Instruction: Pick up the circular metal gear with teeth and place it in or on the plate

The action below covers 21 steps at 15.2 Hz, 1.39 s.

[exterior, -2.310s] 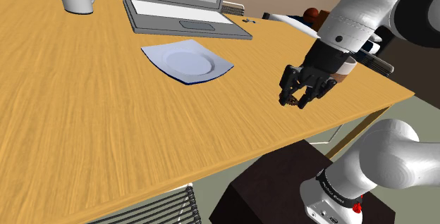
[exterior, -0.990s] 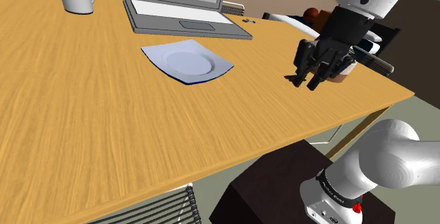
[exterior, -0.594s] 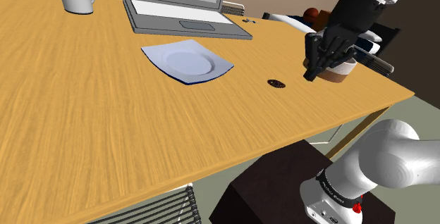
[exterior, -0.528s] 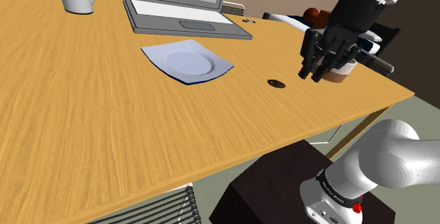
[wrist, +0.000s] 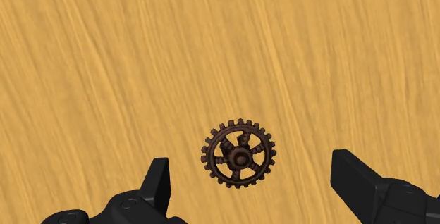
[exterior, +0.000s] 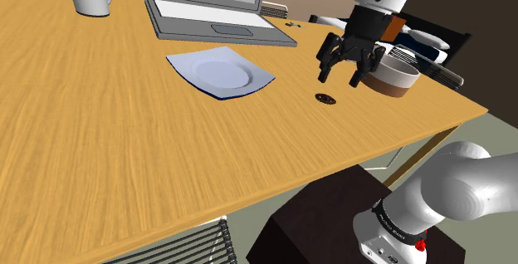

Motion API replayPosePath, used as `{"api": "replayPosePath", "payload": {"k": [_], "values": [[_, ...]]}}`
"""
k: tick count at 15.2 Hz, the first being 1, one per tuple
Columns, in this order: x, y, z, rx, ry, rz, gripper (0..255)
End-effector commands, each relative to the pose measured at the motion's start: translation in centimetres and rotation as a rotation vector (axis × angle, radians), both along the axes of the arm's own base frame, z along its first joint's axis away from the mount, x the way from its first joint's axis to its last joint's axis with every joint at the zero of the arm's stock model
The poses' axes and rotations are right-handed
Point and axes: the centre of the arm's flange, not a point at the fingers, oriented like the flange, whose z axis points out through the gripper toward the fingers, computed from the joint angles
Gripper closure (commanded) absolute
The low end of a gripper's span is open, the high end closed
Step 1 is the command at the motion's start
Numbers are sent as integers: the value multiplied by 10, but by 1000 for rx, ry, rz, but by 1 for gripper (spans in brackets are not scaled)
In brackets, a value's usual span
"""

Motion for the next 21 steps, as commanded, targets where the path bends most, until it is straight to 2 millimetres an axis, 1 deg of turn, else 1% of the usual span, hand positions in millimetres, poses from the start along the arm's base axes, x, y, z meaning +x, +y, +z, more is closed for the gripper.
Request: {"api": "replayPosePath", "payload": {"k": [1, 9, 17, 18, 21], "values": [[26, -10, -14, -6, 22, 28, 0], [22, -7, -54, -6, 22, 28, 0], [22, -7, -54, -6, 22, 28, 0], [22, -7, -54, -6, 22, 28, 255], [22, -8, -53, -6, 22, 28, 255]]}}
